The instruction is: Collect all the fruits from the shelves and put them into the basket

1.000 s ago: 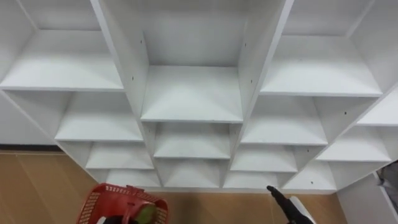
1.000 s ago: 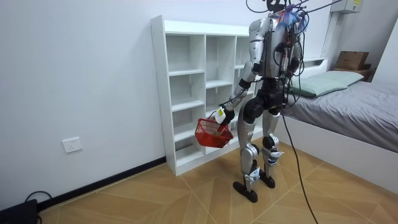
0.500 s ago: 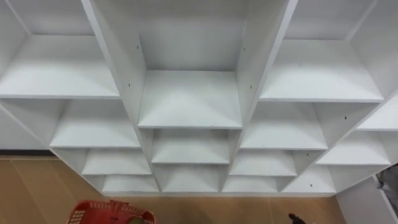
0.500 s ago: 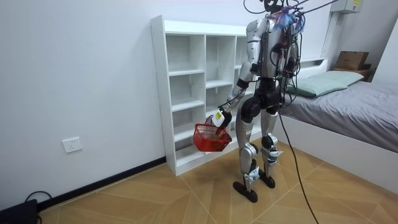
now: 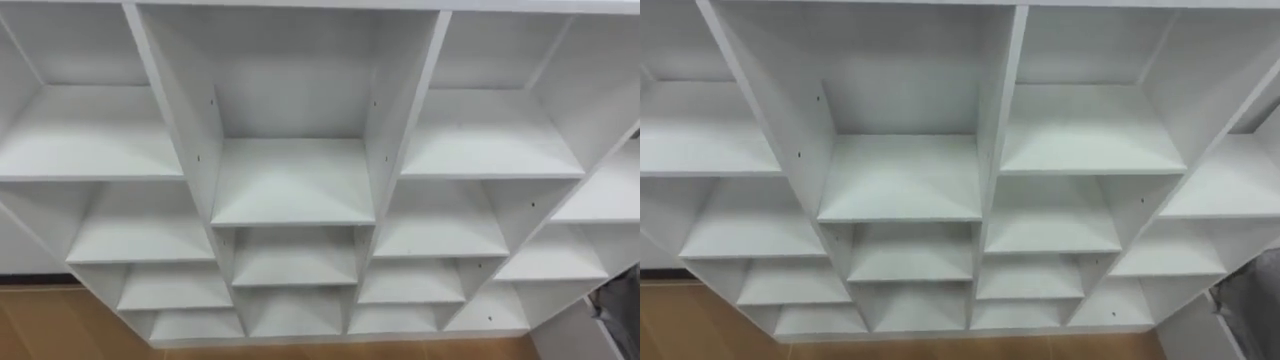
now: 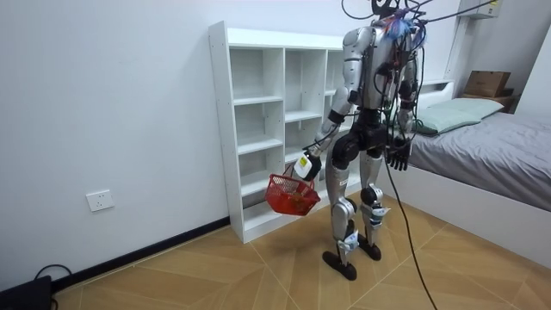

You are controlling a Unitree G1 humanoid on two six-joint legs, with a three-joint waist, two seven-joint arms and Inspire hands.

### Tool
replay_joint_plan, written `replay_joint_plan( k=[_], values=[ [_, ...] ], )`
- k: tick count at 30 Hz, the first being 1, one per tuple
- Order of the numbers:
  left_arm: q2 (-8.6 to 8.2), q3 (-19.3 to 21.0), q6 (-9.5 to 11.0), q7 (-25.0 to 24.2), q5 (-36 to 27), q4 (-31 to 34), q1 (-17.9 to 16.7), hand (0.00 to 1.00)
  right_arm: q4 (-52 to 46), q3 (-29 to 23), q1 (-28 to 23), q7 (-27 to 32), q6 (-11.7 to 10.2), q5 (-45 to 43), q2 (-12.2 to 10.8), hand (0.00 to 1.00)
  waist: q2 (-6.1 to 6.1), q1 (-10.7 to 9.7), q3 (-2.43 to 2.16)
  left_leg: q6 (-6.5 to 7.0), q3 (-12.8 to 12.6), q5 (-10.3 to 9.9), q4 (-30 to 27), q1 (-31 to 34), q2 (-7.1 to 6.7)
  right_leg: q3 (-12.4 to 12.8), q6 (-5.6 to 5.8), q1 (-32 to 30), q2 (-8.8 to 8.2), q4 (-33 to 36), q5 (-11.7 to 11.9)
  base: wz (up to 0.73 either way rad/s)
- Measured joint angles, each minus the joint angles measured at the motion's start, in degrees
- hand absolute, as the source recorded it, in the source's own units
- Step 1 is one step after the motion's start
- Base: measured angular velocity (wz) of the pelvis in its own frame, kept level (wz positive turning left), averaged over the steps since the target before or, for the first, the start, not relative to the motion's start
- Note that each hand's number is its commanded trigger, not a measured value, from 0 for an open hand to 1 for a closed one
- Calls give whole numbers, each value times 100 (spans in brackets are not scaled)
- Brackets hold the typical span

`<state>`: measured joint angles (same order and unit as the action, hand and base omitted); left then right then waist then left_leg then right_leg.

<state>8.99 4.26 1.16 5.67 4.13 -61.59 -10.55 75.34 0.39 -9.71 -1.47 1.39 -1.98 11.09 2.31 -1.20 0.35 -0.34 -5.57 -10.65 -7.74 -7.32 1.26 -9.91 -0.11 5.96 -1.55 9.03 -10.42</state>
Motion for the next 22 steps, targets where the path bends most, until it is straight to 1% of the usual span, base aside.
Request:
replay_joint_plan(
  k=[1, 3, 6, 10, 14, 18, 19, 22],
  values=[
    [-15, -1, 0, 0, 0, -2, 20, 100, -21, 0, 39, 3, 0, -41, 0, 0, -9, -1, 3, 1, -9, -5, 1, 2, 1, 16, 1, 1, 4, 0, 0, -12],
    [-85, -21, 3, 0, -1, -120, 168, 100, -44, 2, 245, 19, -11, -47, -4, 0, -44, -3, 9, 3, -12, -13, 0, 4, 0, 39, 4, 7, 10, -10, 2, -3],
    [-155, -78, 2, -5, 2, -205, 250, 100, -67, 6, 410, 36, -64, 73, -17, 0, -70, -2, 5, 3, -9, -13, 1, 7, 2, 39, 3, 12, 16, -30, 4, 0],
    [-169, -102, -11, -14, 7, -208, 214, 100, -164, 8, 420, 17, -85, 261, -43, 0, -82, 15, -2, 1, 7, -14, 0, 14, 1, 35, 1, 5, 20, -40, 4, 0],
    [-167, -91, -85, -7, 16, -234, 191, 100, -165, 6, 406, -5, -87, 412, -45, 0, -73, 19, -22, 1, 14, -14, -1, 12, -5, 54, -2, 10, 15, -64, 1, -2],
    [-167, 7, -84, 11, 15, -266, 154, 100, -164, 6, 307, -21, -92, 415, -47, 0, -63, 20, -12, 0, 13, -15, -1, -10, -6, 61, -2, 53, 19, -112, -1, 0],
    [-167, 7, -84, 22, 14, -266, 150, 100, -164, 7, 295, -21, -92, 415, -47, 0, -42, 20, 1, -1, 13, -15, -1, -15, -6, 64, -1, 58, 19, -114, -2, 0],
    [-167, 4, -84, 28, 3, -267, 148, 100, -152, 7, 287, -19, -92, 365, -61, 0, -51, 11, 13, -5, 13, -17, -1, -16, -6, 68, 0, 69, 23, -124, -2, 0]
  ],
)
